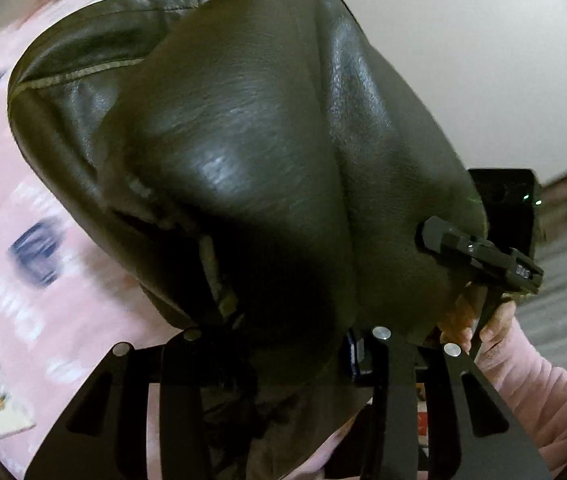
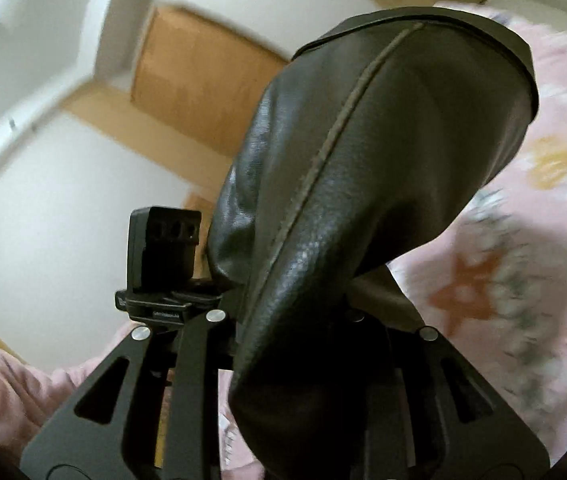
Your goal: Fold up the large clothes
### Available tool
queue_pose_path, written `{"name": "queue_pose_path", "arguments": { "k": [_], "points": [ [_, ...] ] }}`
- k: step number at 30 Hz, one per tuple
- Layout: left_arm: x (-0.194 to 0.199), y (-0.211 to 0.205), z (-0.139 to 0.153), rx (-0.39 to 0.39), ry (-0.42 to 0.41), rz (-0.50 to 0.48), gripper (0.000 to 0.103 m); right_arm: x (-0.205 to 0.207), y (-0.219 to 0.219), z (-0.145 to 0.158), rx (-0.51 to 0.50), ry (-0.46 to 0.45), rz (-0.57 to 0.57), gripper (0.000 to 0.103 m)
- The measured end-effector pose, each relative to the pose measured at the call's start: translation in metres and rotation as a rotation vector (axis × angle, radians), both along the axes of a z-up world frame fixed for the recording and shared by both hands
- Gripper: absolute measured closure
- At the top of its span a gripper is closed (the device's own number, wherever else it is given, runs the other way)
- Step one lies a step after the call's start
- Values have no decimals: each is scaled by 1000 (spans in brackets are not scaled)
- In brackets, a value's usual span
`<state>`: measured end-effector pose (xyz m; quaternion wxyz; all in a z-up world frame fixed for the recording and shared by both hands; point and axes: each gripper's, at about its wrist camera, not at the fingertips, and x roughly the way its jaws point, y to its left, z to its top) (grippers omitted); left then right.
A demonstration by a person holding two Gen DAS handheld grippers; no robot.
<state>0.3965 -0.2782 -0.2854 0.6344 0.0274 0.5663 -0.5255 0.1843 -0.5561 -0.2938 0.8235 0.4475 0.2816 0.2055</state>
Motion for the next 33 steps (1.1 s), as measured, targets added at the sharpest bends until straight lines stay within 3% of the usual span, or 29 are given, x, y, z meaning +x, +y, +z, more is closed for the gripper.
{"name": "queue_pose_path", "arguments": {
  "k": [3, 6, 9, 12, 14, 16, 19, 21, 23, 30, 33],
  "points": [
    [-64, -96, 25, -10, -9, -84, 65, -91, -92, 6, 74, -1, -82, 81],
    [-134, -200, 25, 2, 32, -185, 65, -167, -177, -8, 144, 69, -127, 81],
    [-202, -280, -11, 19, 120, -245, 64, -228, -257, -59, 155, 205, -165, 81],
    [-236, -350, -100, 64, 232, -245, 64, -276, -314, -129, 117, 335, -216, 82],
    [-250, -370, -142, 98, 273, -208, 67, -300, -329, -158, 111, 377, -266, 82],
    [-255, -373, -159, 64, 357, -171, 65, -317, -337, -165, 110, 354, -284, 82],
    [-266, -376, -143, 22, 352, -200, 65, -332, -339, -157, 89, 326, -265, 82],
    [-279, -385, -137, 52, 312, -236, 65, -322, -325, -154, 42, 370, -221, 81],
    [-291, -406, -131, 93, 281, -269, 65, -322, -341, -157, 14, 396, -189, 78],
    [-277, -418, -126, 93, 325, -312, 65, -310, -367, -139, -26, 486, -133, 77],
    [-283, -425, -154, 151, 330, -321, 62, -303, -369, -168, -62, 601, -131, 50]
  ]
}}
